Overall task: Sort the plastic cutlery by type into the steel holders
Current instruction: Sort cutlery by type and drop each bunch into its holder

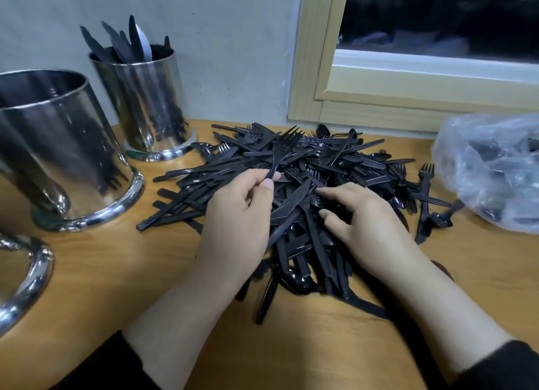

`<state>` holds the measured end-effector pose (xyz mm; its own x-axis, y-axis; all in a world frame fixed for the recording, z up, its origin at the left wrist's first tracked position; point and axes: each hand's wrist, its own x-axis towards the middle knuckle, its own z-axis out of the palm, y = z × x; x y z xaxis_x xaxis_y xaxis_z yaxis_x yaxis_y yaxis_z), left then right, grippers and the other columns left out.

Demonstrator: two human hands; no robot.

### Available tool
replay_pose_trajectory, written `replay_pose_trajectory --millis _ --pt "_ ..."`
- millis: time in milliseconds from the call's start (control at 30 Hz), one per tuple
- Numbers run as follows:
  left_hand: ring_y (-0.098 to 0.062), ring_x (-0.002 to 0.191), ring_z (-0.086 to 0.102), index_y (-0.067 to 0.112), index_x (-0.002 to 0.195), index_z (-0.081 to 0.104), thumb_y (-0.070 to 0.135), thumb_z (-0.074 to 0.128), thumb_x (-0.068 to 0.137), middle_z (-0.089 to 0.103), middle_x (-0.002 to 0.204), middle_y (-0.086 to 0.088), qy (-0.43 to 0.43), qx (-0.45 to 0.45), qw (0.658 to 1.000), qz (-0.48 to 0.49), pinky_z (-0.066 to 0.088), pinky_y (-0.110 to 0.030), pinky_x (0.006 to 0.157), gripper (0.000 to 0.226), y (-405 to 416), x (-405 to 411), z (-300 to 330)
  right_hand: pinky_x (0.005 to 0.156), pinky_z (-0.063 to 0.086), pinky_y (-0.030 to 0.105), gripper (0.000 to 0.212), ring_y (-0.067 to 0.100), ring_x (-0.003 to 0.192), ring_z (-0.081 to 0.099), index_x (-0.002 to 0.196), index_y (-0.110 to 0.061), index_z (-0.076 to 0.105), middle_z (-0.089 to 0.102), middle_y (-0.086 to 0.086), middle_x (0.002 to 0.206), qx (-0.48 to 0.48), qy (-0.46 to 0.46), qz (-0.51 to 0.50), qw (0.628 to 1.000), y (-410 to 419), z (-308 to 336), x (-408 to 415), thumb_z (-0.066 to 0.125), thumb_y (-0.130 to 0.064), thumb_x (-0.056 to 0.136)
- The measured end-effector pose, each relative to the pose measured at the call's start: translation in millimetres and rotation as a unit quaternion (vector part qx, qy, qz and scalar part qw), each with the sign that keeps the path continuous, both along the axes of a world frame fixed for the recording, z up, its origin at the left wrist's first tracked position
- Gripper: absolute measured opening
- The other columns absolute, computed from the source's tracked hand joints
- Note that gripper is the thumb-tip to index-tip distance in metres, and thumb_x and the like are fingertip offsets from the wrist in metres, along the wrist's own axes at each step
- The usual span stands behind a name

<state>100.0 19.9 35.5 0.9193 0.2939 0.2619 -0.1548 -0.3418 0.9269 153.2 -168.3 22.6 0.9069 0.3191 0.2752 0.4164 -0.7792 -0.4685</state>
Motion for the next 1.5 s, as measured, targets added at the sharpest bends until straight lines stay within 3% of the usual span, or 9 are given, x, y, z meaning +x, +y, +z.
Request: replay_pose_trajectory --millis 233,433,500,600,833,1000,1200,1300,1500 --pt "-0.007 0.043 0.034 0.037 0.107 0.066 0.026 0.047 0.106 0.041 0.051 0.011 -0.037 0.031 0.999 0.001 0.026 -0.018 0.042 0.022 -2.8 -8.4 -0.4 0.090 0.044 0.020 0.021 0.011 0.099 0.063 0.115 -0.015 0.074 0.069 -0.006 0.103 0.080 -0.128 -0.048 0.987 -4.9 4.4 0.2 0.064 -0.019 0.097" --pt "-0.004 0.050 0.042 0.024 0.103 0.070 0.032 0.045 0.103 0.046 0.057 0.014 -0.071 0.081 0.994 0.026 0.033 -0.014 0.049 0.025 -0.7 -11.8 1.1 0.077 0.043 0.019 0.012 0.004 0.083 0.054 0.103 -0.011 0.072 0.060 -0.009 0.089 0.187 -0.253 -0.094 0.945 -23.8 20.0 -10.1 0.062 -0.017 0.099" --pt "0.000 0.067 0.054 0.024 0.102 0.070 0.033 0.045 0.101 0.060 0.075 0.015 -0.087 0.110 0.989 0.039 0.040 -0.010 0.061 0.027 -0.5 -11.9 2.7 0.076 0.042 0.019 0.015 0.005 0.083 0.054 0.104 -0.009 0.070 0.058 -0.008 0.090 0.200 -0.277 -0.100 0.934 -29.5 20.2 -13.4 0.058 -0.016 0.101" --pt "0.007 0.100 0.060 0.022 0.114 0.073 0.030 0.047 0.101 0.068 0.099 0.017 -0.097 0.134 0.985 0.046 0.040 0.000 0.082 0.030 -5.9 -12.3 4.3 0.079 0.041 0.014 0.014 -0.003 0.086 0.054 0.104 -0.009 0.070 0.058 -0.012 0.088 0.213 -0.255 -0.058 0.941 -30.4 17.2 -20.9 0.056 -0.012 0.101" --pt "0.010 0.094 0.062 0.025 0.122 0.073 0.032 0.049 0.101 0.068 0.094 0.024 -0.063 0.145 0.986 -0.050 0.043 -0.003 0.082 0.032 -34.3 -21.1 -4.0 0.074 0.044 0.012 0.012 -0.001 0.079 0.064 0.090 -0.031 0.067 0.069 -0.015 0.079 0.325 -0.146 -0.040 0.933 -25.3 18.5 -29.5 0.068 -0.020 0.095" --pt "0.031 0.102 0.047 0.027 0.130 0.067 0.028 0.049 0.104 0.058 0.107 0.034 -0.028 0.168 0.983 -0.065 0.032 0.007 0.084 0.032 -37.5 -25.4 -4.4 0.071 0.046 0.014 0.010 -0.001 0.073 0.063 0.088 -0.030 0.068 0.071 -0.013 0.080 0.321 -0.121 -0.026 0.939 -28.8 18.7 -29.8 0.069 -0.023 0.094" --pt "-0.005 0.049 0.045 0.036 0.078 0.062 0.035 0.052 0.103 0.054 0.057 0.014 0.025 0.049 0.997 -0.046 0.041 -0.034 0.057 0.027 -27.2 -42.8 2.5 0.057 0.044 0.021 0.024 0.001 0.058 0.058 0.079 -0.024 0.065 0.066 -0.003 0.068 0.307 -0.148 -0.150 0.928 -86.4 30.3 -32.3 0.057 -0.027 0.101" --pt "-0.014 0.051 0.043 0.029 0.079 0.061 0.035 0.050 0.104 0.057 0.063 0.000 0.016 0.008 0.999 -0.027 0.040 -0.041 0.056 0.029 -28.3 -55.7 7.5 0.061 0.045 0.025 0.025 0.002 0.058 0.060 0.077 -0.024 0.066 0.064 -0.006 0.062 0.216 -0.066 -0.131 0.965 -91.2 25.9 -39.7 0.060 -0.034 0.099" --pt "-0.015 0.057 0.039 0.034 0.095 0.066 0.030 0.046 0.107 0.049 0.062 0.010 0.017 -0.058 0.998 0.008 0.035 -0.041 0.059 0.024 -31.2 -64.9 10.9 0.084 0.046 0.020 0.019 0.001 0.091 0.057 0.112 -0.029 0.070 0.064 -0.015 0.098 0.062 -0.039 0.002 0.997 -54.6 20.8 -56.3 0.067 -0.033 0.094"
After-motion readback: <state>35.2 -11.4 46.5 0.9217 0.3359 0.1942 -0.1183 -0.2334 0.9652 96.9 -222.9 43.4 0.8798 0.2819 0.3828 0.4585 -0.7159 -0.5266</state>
